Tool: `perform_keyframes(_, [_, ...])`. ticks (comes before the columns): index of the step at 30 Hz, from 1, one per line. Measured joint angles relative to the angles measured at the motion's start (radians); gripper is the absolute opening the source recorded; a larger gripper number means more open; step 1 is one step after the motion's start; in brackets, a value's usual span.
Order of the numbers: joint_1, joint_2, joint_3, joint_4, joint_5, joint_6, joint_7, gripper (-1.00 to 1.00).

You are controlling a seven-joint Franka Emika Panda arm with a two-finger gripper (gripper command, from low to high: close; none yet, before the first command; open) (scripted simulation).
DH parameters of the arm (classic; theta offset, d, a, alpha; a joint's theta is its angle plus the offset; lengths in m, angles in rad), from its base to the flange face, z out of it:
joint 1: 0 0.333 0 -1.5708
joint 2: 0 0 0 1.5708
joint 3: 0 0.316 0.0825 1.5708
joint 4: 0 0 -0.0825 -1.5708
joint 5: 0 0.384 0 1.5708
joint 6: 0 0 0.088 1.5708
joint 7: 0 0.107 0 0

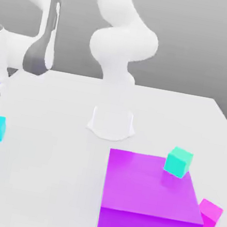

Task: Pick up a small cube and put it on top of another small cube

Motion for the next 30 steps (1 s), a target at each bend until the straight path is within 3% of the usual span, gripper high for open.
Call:
perform_keyframes(16, [0.329, -0.036, 0.135, -0.044, 0.229, -0.054, 0.379, -1.0])
perform_keyframes(30, [0.527, 0.008, 0.364, -0.086, 0.425, -0.102, 0.716, -1.0])
